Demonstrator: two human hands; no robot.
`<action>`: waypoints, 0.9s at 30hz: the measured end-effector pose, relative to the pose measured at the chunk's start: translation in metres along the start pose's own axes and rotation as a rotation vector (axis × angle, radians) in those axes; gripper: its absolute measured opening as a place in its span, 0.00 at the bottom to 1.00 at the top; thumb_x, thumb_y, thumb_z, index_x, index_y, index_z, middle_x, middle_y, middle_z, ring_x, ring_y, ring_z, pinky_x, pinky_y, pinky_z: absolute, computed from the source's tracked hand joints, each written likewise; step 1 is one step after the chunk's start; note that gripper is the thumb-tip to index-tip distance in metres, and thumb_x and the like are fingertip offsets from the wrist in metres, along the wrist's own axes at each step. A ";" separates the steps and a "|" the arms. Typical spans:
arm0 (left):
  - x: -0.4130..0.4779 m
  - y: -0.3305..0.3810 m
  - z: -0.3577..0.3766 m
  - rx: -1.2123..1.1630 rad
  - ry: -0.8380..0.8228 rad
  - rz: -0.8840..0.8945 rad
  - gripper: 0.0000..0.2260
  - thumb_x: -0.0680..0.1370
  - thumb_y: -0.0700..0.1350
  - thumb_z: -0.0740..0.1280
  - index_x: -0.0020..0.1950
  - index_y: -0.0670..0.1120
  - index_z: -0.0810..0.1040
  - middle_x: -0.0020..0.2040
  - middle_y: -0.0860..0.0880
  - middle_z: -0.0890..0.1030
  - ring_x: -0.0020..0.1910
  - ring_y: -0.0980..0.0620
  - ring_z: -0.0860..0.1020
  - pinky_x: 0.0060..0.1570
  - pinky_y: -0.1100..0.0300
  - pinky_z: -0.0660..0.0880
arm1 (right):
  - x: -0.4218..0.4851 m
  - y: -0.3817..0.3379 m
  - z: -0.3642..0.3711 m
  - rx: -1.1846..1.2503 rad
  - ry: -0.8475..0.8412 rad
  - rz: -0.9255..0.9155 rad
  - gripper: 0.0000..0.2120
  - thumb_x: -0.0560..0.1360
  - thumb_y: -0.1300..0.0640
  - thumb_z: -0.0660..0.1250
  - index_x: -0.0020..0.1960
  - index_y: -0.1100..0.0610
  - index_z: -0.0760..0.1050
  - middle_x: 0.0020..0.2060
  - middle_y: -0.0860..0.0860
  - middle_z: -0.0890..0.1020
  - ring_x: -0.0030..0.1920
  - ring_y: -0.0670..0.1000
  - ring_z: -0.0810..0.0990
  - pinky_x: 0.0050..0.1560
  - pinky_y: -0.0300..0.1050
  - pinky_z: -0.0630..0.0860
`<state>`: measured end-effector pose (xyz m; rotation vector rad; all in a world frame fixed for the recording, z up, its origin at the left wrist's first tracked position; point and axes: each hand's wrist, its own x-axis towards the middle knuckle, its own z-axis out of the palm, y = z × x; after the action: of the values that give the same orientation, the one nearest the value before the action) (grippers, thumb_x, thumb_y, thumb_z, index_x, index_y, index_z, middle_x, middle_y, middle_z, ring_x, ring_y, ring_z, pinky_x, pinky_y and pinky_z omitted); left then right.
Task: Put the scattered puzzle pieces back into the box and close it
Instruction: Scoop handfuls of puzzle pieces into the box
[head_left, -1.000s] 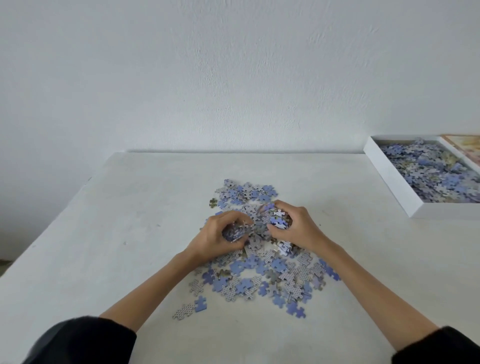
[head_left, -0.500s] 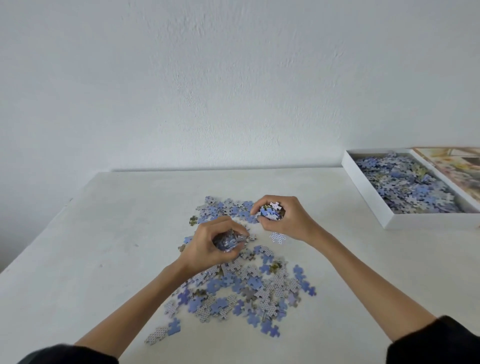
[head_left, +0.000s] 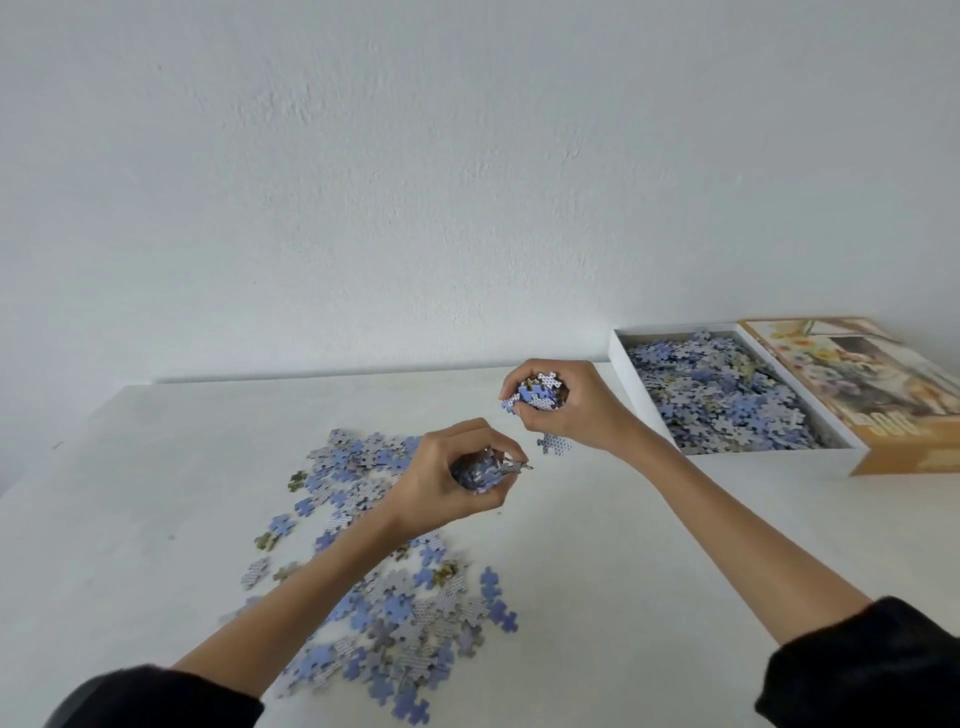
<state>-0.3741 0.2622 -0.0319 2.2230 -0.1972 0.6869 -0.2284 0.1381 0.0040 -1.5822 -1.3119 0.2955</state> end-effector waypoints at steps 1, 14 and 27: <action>0.008 0.004 0.009 -0.008 -0.001 0.007 0.08 0.69 0.34 0.71 0.46 0.43 0.81 0.43 0.52 0.79 0.40 0.59 0.78 0.42 0.69 0.71 | -0.002 0.003 -0.012 -0.001 0.003 0.009 0.08 0.70 0.68 0.67 0.43 0.56 0.78 0.38 0.50 0.81 0.35 0.43 0.77 0.38 0.36 0.74; 0.114 0.026 0.128 -0.066 -0.053 0.079 0.07 0.69 0.36 0.72 0.46 0.43 0.81 0.41 0.53 0.78 0.39 0.60 0.77 0.41 0.69 0.70 | -0.028 0.060 -0.161 -0.201 0.111 0.027 0.08 0.71 0.64 0.68 0.43 0.51 0.78 0.40 0.50 0.82 0.40 0.58 0.80 0.44 0.50 0.76; 0.206 -0.005 0.212 0.049 -0.208 0.127 0.09 0.69 0.38 0.74 0.48 0.42 0.82 0.45 0.48 0.81 0.43 0.54 0.77 0.45 0.59 0.75 | -0.007 0.155 -0.230 -0.371 0.134 0.175 0.07 0.70 0.59 0.68 0.42 0.46 0.78 0.42 0.42 0.82 0.41 0.63 0.79 0.43 0.54 0.75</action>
<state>-0.1117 0.1269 -0.0406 2.3442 -0.4334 0.5311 0.0246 0.0264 -0.0189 -1.9979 -1.1723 0.0507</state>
